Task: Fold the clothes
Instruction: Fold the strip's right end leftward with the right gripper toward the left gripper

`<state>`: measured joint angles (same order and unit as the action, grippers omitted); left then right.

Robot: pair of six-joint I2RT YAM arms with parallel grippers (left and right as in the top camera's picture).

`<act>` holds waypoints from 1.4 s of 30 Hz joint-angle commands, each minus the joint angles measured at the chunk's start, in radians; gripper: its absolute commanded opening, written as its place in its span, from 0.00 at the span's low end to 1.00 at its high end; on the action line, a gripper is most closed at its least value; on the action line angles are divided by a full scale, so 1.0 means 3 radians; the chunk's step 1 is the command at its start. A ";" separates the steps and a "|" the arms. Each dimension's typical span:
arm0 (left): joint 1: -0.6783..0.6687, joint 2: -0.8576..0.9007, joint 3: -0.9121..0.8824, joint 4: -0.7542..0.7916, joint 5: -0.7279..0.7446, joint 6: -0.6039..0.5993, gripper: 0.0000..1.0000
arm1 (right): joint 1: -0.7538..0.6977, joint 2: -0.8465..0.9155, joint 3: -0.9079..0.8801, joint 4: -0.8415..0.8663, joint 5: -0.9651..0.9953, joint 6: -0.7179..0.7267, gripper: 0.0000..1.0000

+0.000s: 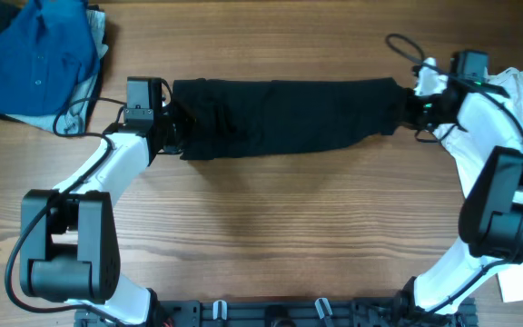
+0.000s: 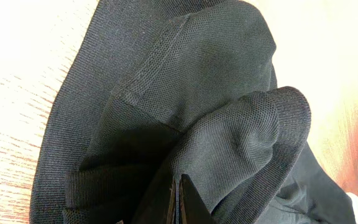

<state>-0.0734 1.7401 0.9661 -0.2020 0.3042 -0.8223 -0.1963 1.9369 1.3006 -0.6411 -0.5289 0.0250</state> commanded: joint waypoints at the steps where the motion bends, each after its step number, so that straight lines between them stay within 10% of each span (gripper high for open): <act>1: 0.0018 -0.0033 0.0013 -0.0024 -0.0032 0.0023 0.04 | 0.0317 -0.0056 0.0025 -0.0052 0.0234 -0.0020 0.05; 42: 0.0018 -0.0033 0.0013 -0.0206 -0.0056 0.0023 0.04 | 0.1488 -0.0535 0.0140 -0.0529 0.0829 -0.0146 0.04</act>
<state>-0.0734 1.7401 0.9661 -0.2588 0.2977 -0.8223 0.2214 1.8019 1.3190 -0.7975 -0.2947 -0.0055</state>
